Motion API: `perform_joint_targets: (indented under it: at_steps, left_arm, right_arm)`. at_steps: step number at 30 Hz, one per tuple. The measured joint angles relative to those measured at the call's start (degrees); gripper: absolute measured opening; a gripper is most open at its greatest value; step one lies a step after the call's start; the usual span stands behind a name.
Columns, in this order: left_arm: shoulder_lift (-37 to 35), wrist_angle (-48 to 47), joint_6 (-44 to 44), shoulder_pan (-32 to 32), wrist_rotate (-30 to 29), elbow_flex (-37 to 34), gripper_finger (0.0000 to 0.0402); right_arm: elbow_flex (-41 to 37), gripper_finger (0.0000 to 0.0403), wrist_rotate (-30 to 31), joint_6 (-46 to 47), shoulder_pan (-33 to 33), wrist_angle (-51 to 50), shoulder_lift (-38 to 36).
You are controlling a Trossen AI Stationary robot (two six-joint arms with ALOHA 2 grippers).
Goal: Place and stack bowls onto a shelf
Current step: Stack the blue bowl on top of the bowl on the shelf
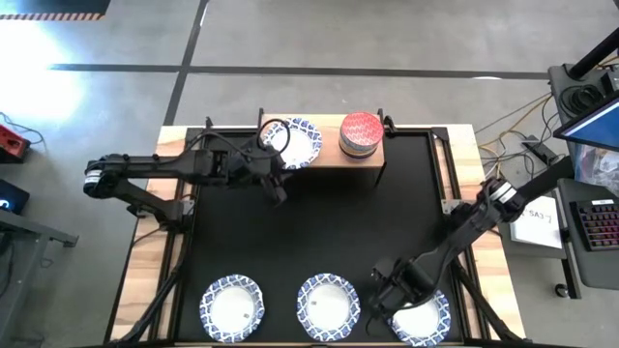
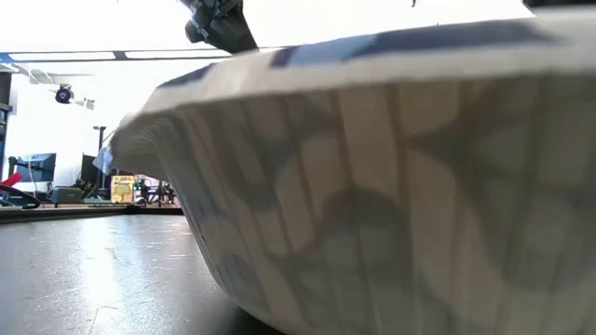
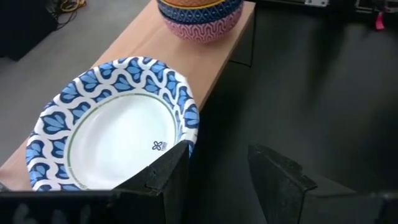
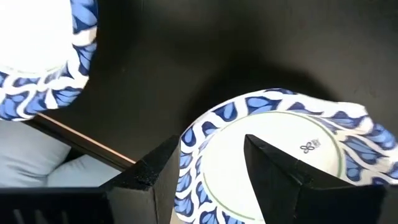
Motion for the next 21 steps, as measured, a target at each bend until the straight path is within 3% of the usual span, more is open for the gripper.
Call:
perform_joint_targets:
  at_steps: [10,21]
  left_arm:
    - [0.02,-1.13,0.23,-0.66,0.02,0.0,0.0149]
    - [0.04,-1.48,0.31,-0.64,0.03,-0.47,0.0149]
  right_arm:
    - [0.04,0.0167,0.07,1.91,1.95,1.57,3.53]
    - [0.1,0.0167,2.89,11.62,4.76,6.55,5.59]
